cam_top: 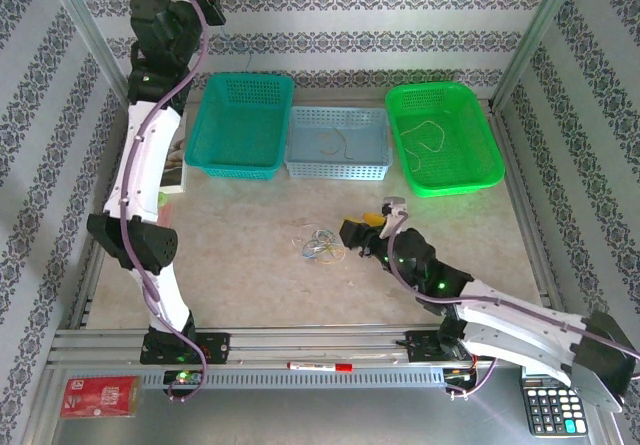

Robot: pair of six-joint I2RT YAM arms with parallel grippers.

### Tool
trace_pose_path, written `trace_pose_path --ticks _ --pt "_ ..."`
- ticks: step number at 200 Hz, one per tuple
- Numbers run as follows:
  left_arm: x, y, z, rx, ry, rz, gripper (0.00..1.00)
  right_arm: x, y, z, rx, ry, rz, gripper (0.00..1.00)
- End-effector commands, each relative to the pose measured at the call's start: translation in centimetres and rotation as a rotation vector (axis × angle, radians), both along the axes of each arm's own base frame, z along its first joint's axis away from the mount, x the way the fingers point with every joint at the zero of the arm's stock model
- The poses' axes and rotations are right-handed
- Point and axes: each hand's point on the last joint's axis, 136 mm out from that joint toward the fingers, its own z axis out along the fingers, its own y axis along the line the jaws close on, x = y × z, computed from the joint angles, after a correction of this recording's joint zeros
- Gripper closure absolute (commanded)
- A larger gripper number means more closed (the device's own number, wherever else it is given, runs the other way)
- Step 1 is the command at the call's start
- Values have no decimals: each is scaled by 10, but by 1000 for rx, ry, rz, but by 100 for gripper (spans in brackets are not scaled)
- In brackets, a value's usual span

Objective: Untangle the cables

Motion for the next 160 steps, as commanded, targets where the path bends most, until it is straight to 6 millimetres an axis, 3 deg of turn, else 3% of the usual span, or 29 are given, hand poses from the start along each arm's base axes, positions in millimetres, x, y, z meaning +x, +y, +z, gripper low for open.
trace_pose_path --ticks 1,44,82,105,107,123,137,149,160 --pt "24 4 -29 57 50 21 100 -5 -20 -12 -71 23 -34 31" --pt "51 -3 -127 108 224 0 100 -8 -39 -23 -82 49 -63 30" --pt "54 -8 -226 100 386 -36 100 -4 -30 -28 -82 81 -27 30" --pt "57 -10 -271 108 470 -50 99 -5 -24 -34 -100 99 3 30" --pt "58 -10 -274 108 476 -53 98 -4 -22 -24 -85 85 5 30" --pt "63 -13 -288 126 541 -72 87 -4 -20 -20 -85 85 12 30" --pt "68 -14 -290 132 592 -82 63 -4 -21 -18 -80 86 12 30" --pt "70 -15 -276 128 593 -89 41 -6 -22 -17 -76 86 12 30" --pt "67 -16 -262 118 583 -93 27 -7 -22 -18 -69 89 10 30"
